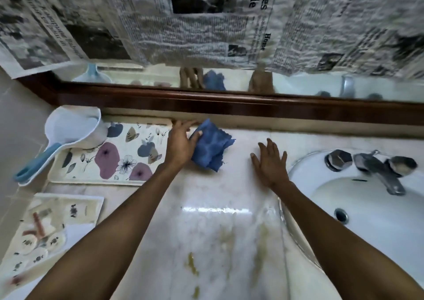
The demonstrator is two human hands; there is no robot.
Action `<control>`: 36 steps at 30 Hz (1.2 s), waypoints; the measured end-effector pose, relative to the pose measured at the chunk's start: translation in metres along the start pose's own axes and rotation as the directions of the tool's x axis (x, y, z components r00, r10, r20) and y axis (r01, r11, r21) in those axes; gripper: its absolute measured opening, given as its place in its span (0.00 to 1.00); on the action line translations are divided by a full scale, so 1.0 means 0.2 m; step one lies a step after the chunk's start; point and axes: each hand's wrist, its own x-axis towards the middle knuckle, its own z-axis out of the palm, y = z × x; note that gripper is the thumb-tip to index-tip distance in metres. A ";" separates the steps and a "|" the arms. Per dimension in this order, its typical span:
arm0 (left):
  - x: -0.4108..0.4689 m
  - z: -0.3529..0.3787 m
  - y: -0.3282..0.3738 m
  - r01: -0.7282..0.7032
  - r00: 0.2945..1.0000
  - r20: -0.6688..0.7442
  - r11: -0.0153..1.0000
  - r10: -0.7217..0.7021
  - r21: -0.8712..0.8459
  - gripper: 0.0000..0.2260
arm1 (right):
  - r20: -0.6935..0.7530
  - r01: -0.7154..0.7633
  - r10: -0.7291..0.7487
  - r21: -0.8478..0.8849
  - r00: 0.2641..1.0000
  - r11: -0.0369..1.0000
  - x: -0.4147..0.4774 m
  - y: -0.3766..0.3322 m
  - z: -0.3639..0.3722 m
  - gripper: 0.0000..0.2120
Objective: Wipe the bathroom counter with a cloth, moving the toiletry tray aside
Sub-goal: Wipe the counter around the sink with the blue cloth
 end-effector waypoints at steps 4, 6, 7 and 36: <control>-0.15 0.17 -0.15 -0.250 0.958 0.221 0.906 0.181 0.343 0.22 | -0.038 -0.047 0.047 -0.001 0.998 0.999 -0.07 0.11 -0.02 0.25; -0.15 0.24 -0.17 -0.342 0.900 0.400 0.849 0.174 0.402 0.25 | -0.065 -0.064 0.062 -0.020 0.996 0.998 -0.08 0.17 -0.01 0.24; -0.13 0.27 -0.18 -0.367 0.876 0.458 0.828 0.153 0.424 0.26 | -0.076 -0.080 0.078 -0.029 0.994 0.996 -0.09 0.19 -0.01 0.24; -0.10 0.45 -0.26 -0.659 0.718 0.619 0.596 0.318 0.459 0.23 | -0.369 -0.183 0.244 0.193 0.897 0.964 -0.17 0.39 0.12 0.18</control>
